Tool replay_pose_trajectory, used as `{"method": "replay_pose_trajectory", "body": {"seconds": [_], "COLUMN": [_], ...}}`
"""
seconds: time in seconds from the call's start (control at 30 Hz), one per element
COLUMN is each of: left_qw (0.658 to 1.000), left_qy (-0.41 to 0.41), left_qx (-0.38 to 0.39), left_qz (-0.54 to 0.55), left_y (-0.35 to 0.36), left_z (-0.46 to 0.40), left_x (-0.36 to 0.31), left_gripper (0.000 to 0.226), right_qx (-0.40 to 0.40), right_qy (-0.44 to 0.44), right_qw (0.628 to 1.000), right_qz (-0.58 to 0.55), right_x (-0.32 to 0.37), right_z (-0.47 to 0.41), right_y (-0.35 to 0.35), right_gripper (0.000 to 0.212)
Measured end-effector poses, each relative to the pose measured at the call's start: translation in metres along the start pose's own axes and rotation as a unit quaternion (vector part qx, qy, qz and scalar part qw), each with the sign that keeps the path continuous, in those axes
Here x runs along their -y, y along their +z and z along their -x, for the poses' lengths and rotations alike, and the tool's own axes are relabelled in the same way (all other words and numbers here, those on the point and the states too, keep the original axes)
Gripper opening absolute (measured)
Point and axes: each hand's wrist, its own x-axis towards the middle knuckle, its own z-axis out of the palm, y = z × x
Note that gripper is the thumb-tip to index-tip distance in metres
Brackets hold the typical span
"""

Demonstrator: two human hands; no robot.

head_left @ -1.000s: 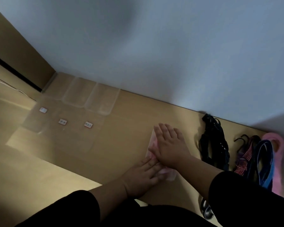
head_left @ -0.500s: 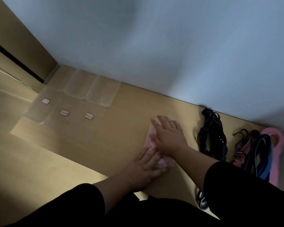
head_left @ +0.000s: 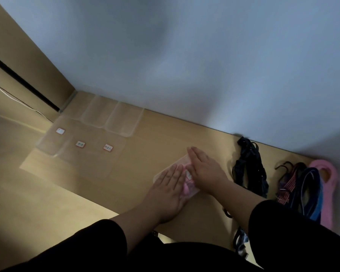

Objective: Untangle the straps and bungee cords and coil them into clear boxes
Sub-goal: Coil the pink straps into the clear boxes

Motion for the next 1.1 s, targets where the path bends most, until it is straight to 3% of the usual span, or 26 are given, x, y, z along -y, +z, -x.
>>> {"method": "replay_pose_trajectory", "body": {"seconds": [0.2, 0.4, 0.53, 0.63, 0.8, 0.9, 1.1], "left_qw": [0.999, 0.988, 0.979, 0.987, 0.995, 0.995, 0.994], "left_qy": [-0.035, -0.141, -0.166, -0.096, 0.050, 0.067, 0.076], "left_qx": [0.019, -0.005, 0.040, 0.036, 0.079, 0.077, 0.083], "left_qz": [0.000, 0.058, 0.109, 0.126, 0.040, -0.003, -0.013], "left_y": [0.013, 0.003, -0.013, -0.028, -0.035, -0.037, -0.035], "left_z": [-0.005, -0.034, -0.067, -0.084, -0.079, -0.087, -0.101], "left_x": [-0.003, 0.000, 0.033, 0.060, 0.112, 0.134, 0.154], "left_gripper": [0.065, 0.062, 0.071, 0.067, 0.069, 0.055, 0.053], "right_qx": [-0.056, -0.165, -0.152, -0.125, -0.126, -0.127, -0.129], "right_qy": [-0.009, 0.149, 0.238, 0.264, 0.301, 0.310, 0.309], "right_qw": [0.998, 0.959, 0.926, 0.919, 0.900, 0.891, 0.904], "right_qz": [-0.008, -0.175, -0.251, -0.264, -0.290, -0.307, -0.266], "right_x": [-0.003, 0.009, 0.031, 0.050, 0.060, 0.063, 0.070], "right_z": [-0.004, -0.011, -0.018, -0.033, -0.069, -0.087, -0.102], "right_y": [0.003, -0.003, -0.005, -0.006, -0.018, -0.022, -0.027], "right_gripper": [0.063, 0.055, 0.046, 0.038, 0.034, 0.041, 0.026]}}
